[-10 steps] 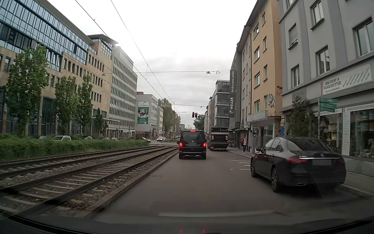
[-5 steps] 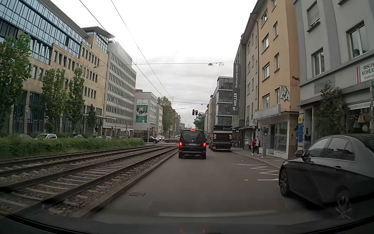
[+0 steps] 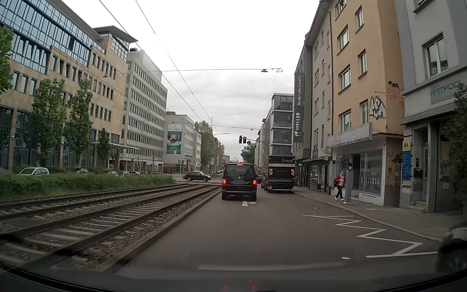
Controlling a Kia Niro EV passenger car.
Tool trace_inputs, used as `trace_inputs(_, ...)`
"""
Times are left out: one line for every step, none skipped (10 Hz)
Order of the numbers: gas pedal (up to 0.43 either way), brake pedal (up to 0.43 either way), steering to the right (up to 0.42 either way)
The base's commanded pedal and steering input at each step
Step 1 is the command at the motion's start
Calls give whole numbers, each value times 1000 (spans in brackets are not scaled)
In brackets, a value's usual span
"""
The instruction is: Follow the waypoints while adhering to traffic rules and regulations
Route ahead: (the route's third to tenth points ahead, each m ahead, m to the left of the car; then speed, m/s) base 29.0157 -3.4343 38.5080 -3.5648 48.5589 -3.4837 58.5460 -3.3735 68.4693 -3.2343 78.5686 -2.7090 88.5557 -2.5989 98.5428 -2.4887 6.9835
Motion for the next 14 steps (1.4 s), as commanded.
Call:
trace_inputs(0,0,4)
trace_inputs(0,0,4)
trace_inputs(0,0,4)
trace_inputs(0,0,4)
trace_inputs(0,0,3)
trace_inputs(0,0,3)
trace_inputs(0,0,4)
trace_inputs(0,0,3)
trace_inputs(0,0,3)
trace_inputs(0,0,3)
trace_inputs(0,0,2)
trace_inputs(0,0,3)
trace_inputs(0,0,3)
trace_inputs(0,0,2)
